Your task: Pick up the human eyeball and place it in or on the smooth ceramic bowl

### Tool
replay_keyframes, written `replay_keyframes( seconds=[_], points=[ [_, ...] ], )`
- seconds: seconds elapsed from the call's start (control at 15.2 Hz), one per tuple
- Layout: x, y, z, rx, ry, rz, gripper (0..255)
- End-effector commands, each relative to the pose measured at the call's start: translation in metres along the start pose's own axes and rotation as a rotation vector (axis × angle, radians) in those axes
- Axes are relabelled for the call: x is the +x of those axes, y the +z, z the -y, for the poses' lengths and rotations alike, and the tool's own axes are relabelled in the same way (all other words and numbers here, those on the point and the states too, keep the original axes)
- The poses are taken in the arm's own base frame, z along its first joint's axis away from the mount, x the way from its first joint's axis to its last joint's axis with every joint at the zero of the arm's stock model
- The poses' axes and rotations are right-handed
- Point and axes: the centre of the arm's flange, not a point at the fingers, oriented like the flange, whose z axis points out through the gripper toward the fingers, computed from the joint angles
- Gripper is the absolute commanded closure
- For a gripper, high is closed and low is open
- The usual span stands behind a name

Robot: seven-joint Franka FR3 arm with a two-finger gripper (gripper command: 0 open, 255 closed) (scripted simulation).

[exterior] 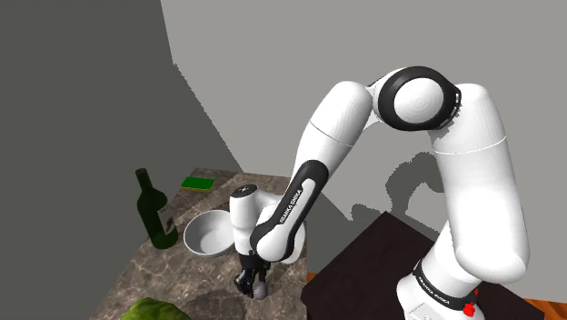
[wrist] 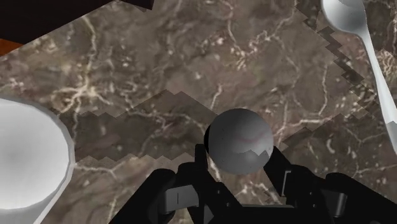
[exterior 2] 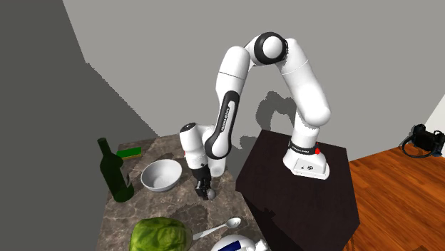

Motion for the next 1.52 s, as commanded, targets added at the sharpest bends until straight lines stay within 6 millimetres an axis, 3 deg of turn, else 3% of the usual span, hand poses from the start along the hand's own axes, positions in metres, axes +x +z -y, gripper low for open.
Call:
replay_keyframes(
  seconds=[0.0,0.46,0.53,0.59,0.92,1.45],
  points=[
    [-0.002,-0.009,0.001,0.0,0.0,0.0,255],
    [-0.01,-0.045,0.005,0.0,0.0,0.0,255],
    [-0.008,-0.039,0.005,0.0,0.0,0.0,255],
    [-0.008,-0.039,0.005,0.0,0.0,0.0,0],
    [-0.039,-0.008,0.029,-0.124,-0.162,0.173,0],
    [-0.045,0.031,0.024,-0.124,-0.162,0.173,0]
  ],
)
